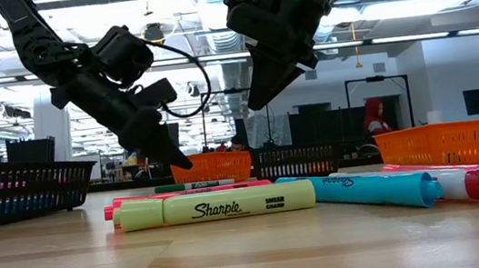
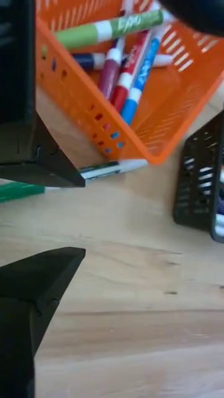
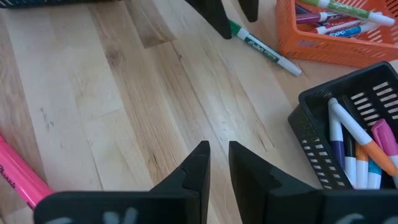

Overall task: Pick & Place Markers
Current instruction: Put the green marker into the left orange bin, then put the pink highlighter into the right orange bin

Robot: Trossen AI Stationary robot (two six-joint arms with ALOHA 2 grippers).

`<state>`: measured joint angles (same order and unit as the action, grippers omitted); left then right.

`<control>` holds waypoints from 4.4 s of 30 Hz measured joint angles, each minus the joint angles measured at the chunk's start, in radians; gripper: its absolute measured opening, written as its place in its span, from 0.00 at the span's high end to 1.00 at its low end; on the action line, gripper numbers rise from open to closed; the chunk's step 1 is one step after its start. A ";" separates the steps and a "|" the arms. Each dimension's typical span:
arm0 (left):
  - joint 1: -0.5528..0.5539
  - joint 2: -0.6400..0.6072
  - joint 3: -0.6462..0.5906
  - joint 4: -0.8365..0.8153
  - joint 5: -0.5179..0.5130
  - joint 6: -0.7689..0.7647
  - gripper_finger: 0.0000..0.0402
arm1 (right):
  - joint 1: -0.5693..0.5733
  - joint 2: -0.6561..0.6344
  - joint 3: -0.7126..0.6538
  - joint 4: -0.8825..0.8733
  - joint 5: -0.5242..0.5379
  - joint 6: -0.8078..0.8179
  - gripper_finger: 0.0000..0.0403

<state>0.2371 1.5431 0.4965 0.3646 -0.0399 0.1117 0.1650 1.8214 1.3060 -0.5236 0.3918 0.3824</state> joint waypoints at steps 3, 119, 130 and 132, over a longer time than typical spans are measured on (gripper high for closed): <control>0.005 0.023 0.000 -0.009 -0.006 -0.005 0.59 | 0.000 0.000 0.000 0.000 0.000 0.000 0.87; -0.465 -0.219 -0.116 0.175 -0.133 -0.162 0.54 | 0.140 0.196 -0.220 0.674 -0.279 -0.121 0.68; -0.464 -0.219 -0.116 0.175 -0.135 -0.161 0.56 | 0.154 0.183 -0.180 0.656 -0.292 -0.129 0.68; -0.464 -0.219 -0.116 0.175 -0.136 -0.161 0.56 | 0.159 0.181 -0.150 0.562 -0.295 -0.125 0.68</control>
<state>-0.2272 1.3243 0.3801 0.5400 -0.1757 -0.0498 0.3238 2.0022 1.1565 0.0388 0.0964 0.2579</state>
